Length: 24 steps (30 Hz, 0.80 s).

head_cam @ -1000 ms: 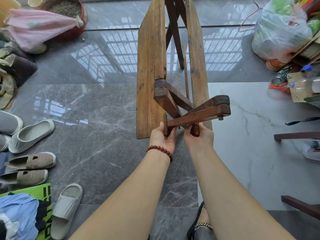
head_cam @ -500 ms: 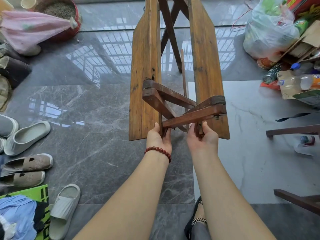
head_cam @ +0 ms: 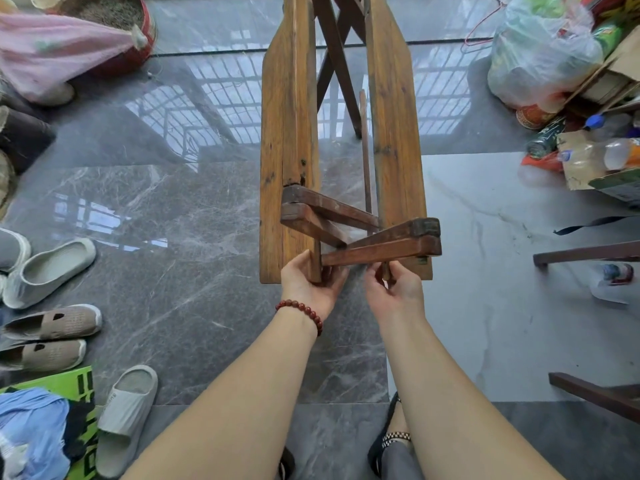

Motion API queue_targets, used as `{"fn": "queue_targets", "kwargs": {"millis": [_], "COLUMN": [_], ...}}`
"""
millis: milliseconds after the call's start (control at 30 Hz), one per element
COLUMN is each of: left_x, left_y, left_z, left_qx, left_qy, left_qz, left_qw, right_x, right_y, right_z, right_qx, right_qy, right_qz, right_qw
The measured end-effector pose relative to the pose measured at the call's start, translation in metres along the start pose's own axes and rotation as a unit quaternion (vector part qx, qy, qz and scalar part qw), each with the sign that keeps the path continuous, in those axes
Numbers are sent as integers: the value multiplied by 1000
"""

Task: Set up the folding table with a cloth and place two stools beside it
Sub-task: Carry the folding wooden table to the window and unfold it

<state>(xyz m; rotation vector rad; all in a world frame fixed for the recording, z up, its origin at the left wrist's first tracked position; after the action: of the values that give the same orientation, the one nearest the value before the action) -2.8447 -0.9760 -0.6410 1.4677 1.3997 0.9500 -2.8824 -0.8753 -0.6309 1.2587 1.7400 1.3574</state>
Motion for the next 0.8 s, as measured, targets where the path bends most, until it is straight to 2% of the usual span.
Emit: {"fn": "queue_targets", "kwargs": {"millis": [300, 333, 367, 400, 433, 467, 500, 533, 600, 700, 733, 800], "left_x": [0, 0, 0, -1, -2, -3, -4, -5, -7, -8, -8, -9], "left_y": [-9, -10, -11, -11, -11, -11, -11, -11, -11, -10, -9, -8], "left_z": [-10, -10, -10, -10, -10, -10, -10, -10, -10, -13, -14, -16], "left_qx": [-35, -43, -52, -61, -66, -68, -69, -70, -66, -67, -69, -75], "left_qy": [-18, -8, -1, 2, 4, 6, 8, 8, 5, 8, 6, -10], "left_qz": [-34, -29, -26, -23, -22, -21, -22, -23, -29, -31, -30, -25], "left_qw": [999, 999, 998, 998, 998, 997, 997, 997, 997, 997, 997, 997], "right_x": [1, 1, 3, 6, 8, 8, 7, 5, 7, 12, 13, 15], "right_y": [-6, -4, -2, -3, -6, -10, -14, -15, -12, -5, -1, 5], "right_z": [-6, -7, -6, -4, -1, 4, 4, 4, -1, -3, -5, -9], "right_qx": [17, 20, 22, 16, -5, -24, -31, -13, 10, 18, 21, 27], "right_qy": [22, 54, 136, 259, 326, 357, 353, 377, 474, 554, 573, 584], "right_qz": [0, 15, 51, 97, 129, 161, 166, 172, 191, 228, 240, 253], "right_qw": [1000, 998, 989, 961, 936, 920, 920, 910, 859, 800, 783, 771]}}
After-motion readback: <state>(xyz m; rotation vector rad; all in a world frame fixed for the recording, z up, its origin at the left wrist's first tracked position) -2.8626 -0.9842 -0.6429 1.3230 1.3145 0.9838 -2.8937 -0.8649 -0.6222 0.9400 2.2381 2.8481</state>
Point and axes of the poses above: each hand's wrist, its own y-axis away from the middle knuckle, its own z-axis out of the back of the hand, x = y × z, the point moved 3 cm from there along -y, towards the middle knuckle, and after that the axes turned 4 degrees about z, right-handed, at the moved point
